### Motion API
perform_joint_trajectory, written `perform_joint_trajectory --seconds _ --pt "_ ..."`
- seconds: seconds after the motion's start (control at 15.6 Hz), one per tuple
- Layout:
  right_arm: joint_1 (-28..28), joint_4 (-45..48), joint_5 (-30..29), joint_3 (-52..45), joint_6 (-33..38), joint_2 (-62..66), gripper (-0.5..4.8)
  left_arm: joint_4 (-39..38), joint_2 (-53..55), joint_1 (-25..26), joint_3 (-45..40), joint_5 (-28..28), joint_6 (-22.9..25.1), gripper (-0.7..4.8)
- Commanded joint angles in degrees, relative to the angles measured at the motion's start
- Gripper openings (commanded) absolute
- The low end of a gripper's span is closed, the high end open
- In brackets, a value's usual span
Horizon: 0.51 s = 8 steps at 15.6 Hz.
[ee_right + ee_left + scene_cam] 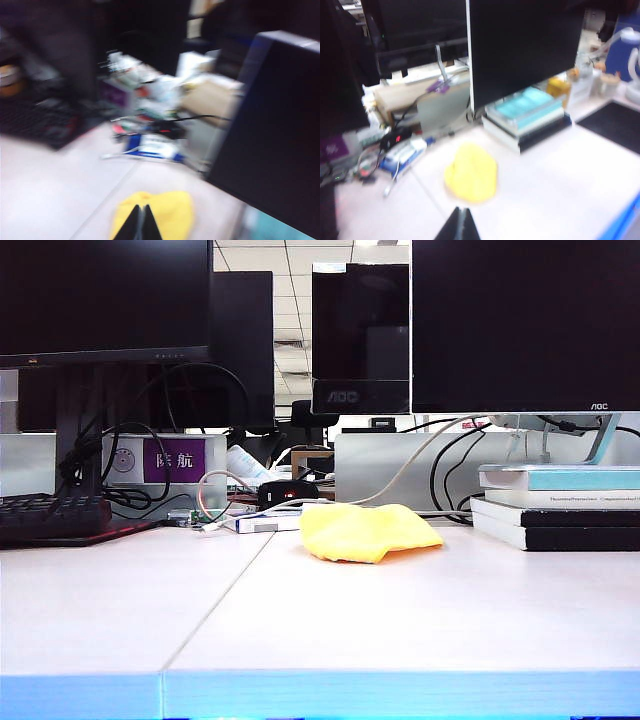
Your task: Wipe the table from back to front using the rag.
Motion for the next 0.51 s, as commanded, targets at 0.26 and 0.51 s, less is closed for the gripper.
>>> perform_joint_trajectory --seconds 0.26,0.51 --pt "-0.04 0.20 1.36 -13.92 0.17 -10.58 -0.01 -6.58 -13.66 0.02 -10.40 0.76 -0.15 -0.05" --pt "-0.04 11.19 1.36 -41.20 0.24 -26.58 -0.01 0.42 -28.89 0.02 -29.81 0.94 -2.95 -0.05"
